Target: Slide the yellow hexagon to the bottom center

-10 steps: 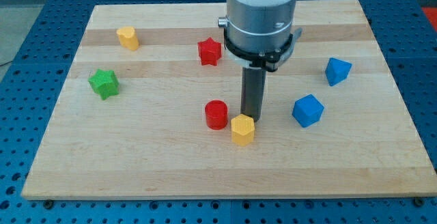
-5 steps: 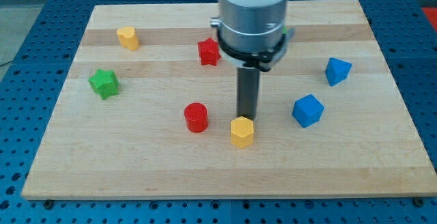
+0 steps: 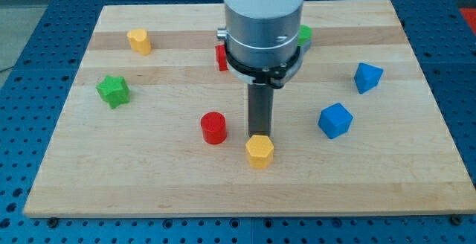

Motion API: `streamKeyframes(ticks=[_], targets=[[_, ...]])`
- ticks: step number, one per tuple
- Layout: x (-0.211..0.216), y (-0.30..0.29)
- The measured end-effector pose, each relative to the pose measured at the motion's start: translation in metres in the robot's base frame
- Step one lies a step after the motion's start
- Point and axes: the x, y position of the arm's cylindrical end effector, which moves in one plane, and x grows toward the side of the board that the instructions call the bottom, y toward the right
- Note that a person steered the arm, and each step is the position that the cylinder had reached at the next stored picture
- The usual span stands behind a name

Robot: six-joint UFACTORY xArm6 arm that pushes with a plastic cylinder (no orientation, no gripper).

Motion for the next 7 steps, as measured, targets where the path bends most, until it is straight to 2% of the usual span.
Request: streamKeyframes(ticks=[2,5,6,7], targets=[[-0.018,-0.048],[0.011,0.027],[0.014,0.027],[-0.005,-0.006]])
